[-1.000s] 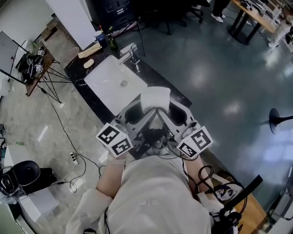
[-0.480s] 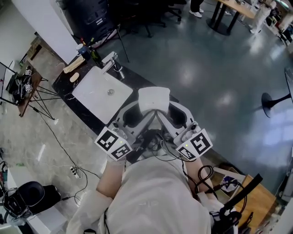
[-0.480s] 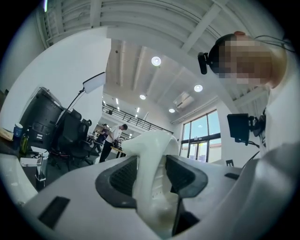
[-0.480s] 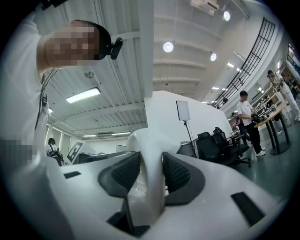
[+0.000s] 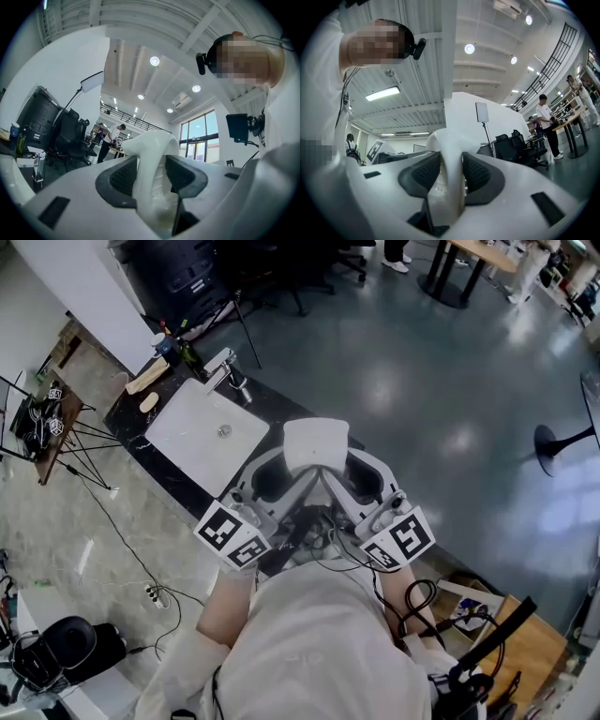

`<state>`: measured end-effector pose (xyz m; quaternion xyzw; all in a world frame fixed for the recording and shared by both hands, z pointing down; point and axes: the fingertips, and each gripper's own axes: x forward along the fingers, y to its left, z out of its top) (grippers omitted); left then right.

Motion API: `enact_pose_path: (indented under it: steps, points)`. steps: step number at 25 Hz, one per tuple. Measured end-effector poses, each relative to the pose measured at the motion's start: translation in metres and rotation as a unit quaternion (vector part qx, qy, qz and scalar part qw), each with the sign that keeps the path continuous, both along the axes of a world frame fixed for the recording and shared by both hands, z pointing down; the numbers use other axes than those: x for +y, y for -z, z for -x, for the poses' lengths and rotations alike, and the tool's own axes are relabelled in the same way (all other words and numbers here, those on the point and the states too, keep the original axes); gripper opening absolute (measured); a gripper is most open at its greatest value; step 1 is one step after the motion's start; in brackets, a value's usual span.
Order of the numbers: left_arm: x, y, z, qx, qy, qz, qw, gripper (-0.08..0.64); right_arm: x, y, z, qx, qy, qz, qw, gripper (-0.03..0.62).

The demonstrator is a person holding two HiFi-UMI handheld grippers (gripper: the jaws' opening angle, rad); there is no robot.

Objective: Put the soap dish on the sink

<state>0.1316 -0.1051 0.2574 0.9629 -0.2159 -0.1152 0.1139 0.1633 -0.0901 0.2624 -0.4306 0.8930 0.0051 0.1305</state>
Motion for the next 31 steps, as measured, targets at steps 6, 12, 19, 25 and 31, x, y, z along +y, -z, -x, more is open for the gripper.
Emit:
enact_pose_path:
  steps: [6, 12, 19, 25, 31]
  points:
    - [-0.001, -0.001, 0.005, -0.003, 0.007, -0.001, 1.0000, 0.198, -0.001, -0.002, 0.005, -0.003, 0.007, 0.005, 1.000, 0.161]
    - [-0.005, -0.006, 0.012, -0.006, 0.015, 0.003, 0.9999, 0.196, -0.006, -0.007, 0.012, -0.005, 0.017, 0.010, 1.000, 0.161]
    - [-0.009, -0.009, 0.015, -0.012, 0.020, 0.005, 0.9997, 0.190, -0.010, -0.008, 0.014, -0.008, 0.023, 0.013, 1.000, 0.161]
    - [-0.013, -0.010, 0.019, -0.014, 0.025, 0.008, 0.9996, 0.189, -0.015, -0.010, 0.018, -0.010, 0.026, 0.016, 0.999, 0.161]
    - [-0.012, -0.013, 0.015, -0.016, 0.027, 0.011, 0.9994, 0.189, -0.014, -0.013, 0.014, -0.013, 0.027, 0.020, 0.999, 0.161]
